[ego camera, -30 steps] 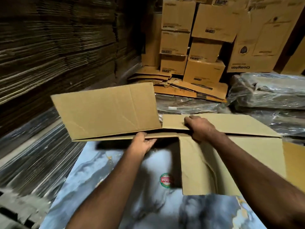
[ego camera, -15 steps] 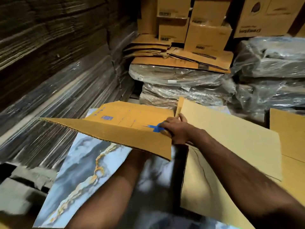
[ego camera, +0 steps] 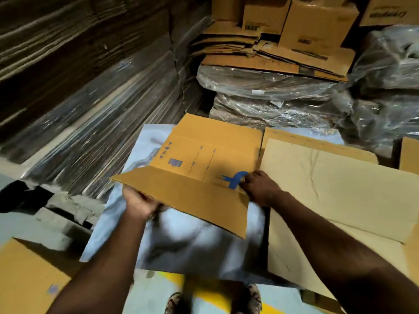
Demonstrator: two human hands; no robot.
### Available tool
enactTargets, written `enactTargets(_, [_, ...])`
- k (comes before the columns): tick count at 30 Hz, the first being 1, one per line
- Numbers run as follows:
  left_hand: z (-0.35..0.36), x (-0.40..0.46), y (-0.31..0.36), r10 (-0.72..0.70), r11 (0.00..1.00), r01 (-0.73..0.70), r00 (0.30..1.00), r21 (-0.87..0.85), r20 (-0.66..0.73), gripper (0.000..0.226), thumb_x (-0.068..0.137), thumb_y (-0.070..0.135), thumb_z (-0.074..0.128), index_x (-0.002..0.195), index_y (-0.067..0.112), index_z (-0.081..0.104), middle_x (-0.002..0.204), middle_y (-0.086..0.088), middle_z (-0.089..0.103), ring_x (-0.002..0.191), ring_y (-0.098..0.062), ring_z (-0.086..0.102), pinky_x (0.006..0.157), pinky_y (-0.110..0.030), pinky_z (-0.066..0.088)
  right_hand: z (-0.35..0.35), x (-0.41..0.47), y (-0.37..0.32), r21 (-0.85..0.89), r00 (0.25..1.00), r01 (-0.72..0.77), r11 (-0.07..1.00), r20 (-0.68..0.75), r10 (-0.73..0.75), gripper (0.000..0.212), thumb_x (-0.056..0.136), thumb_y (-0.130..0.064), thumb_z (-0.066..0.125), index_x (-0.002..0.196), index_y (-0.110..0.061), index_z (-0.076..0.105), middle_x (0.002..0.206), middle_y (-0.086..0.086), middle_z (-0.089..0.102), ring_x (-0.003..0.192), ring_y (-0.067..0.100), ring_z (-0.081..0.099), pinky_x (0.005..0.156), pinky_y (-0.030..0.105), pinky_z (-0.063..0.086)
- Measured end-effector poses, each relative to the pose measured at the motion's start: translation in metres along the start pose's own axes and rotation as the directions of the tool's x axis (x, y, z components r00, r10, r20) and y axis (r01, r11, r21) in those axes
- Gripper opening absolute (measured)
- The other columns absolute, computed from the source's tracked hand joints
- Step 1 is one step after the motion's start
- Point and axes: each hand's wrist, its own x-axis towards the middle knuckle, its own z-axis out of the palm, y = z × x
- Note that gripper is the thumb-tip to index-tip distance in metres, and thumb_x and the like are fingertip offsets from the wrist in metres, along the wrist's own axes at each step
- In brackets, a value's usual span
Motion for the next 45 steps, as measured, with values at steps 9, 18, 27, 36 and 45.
enactTargets(9, [-0.077, -0.006, 0.056, -0.154, 0.865, 0.357, 0.858, 0.353, -0.49, 0.029, 0.099, -0.002, 0.039, 0.118, 0.009, 0.058, 0.078, -0.007, 0.072, 0.058, -0.013, 0.069, 0.053, -0.027, 0.059, -0.026, 0.039, -0.09, 0.19, 0.948, -0.318, 0.929, 0.066, 0.311, 0.04, 0.101, -0.041, 0.036, 0.132, -0.024, 0.055, 0.134, 0.012, 0.052, 0.12, 0.033, 0.053, 0.102, 0.042, 0.038])
enactTargets(18, [-0.149, -0.052, 0.073, -0.334, 0.361, 0.543, 0.834, 0.758, -0.439, 0.011, 0.083, -0.002, 0.065, 0.093, 0.002, 0.065, 0.08, -0.015, 0.068, 0.067, -0.024, 0.065, 0.061, -0.029, 0.051, -0.054, 0.099, -0.182, 0.481, 0.826, -0.564, 0.672, 0.342, 0.449, 0.078, 0.091, -0.067, 0.043, 0.154, -0.037, 0.008, 0.163, 0.009, -0.004, 0.149, 0.037, 0.001, 0.108, 0.072, 0.022])
enactTargets(27, [-0.129, 0.036, 0.059, 0.081, 0.036, 0.196, 0.977, 0.98, -0.198, 0.022, 0.081, 0.017, 0.059, 0.103, 0.011, 0.061, 0.087, -0.001, 0.062, 0.079, -0.02, 0.059, 0.063, -0.03, 0.046, -0.033, 0.098, -0.205, 0.401, 0.798, -0.597, 0.695, 0.391, 0.459, 0.082, 0.095, -0.065, 0.039, 0.155, -0.037, -0.01, 0.162, 0.009, -0.026, 0.148, 0.038, -0.019, 0.113, 0.071, 0.009])
enactTargets(36, [-0.111, 0.124, 0.048, 0.014, 0.314, 0.099, 0.994, 0.944, -0.109, 0.03, 0.079, 0.008, 0.059, 0.107, 0.017, 0.056, 0.088, 0.003, 0.064, 0.071, -0.006, 0.063, 0.059, -0.026, 0.05, -0.028, 0.098, -0.201, 0.461, 0.821, -0.569, 0.681, 0.265, 0.506, 0.087, 0.092, -0.067, 0.043, 0.155, -0.037, -0.009, 0.161, 0.014, -0.025, 0.149, 0.038, -0.014, 0.115, 0.067, 0.01])
enactTargets(45, [-0.034, 0.159, 0.078, -0.091, 0.305, 0.457, 0.887, 0.835, -0.452, 0.082, 0.07, 0.083, 0.051, 0.107, 0.013, 0.069, 0.1, -0.008, 0.074, 0.093, -0.028, 0.068, 0.085, -0.039, 0.055, -0.063, 0.091, -0.174, 0.54, 0.796, -0.53, 0.654, 0.05, 0.604, 0.065, 0.097, -0.066, 0.024, 0.155, -0.043, 0.003, 0.164, 0.01, -0.012, 0.151, 0.034, 0.001, 0.117, 0.06, 0.015])
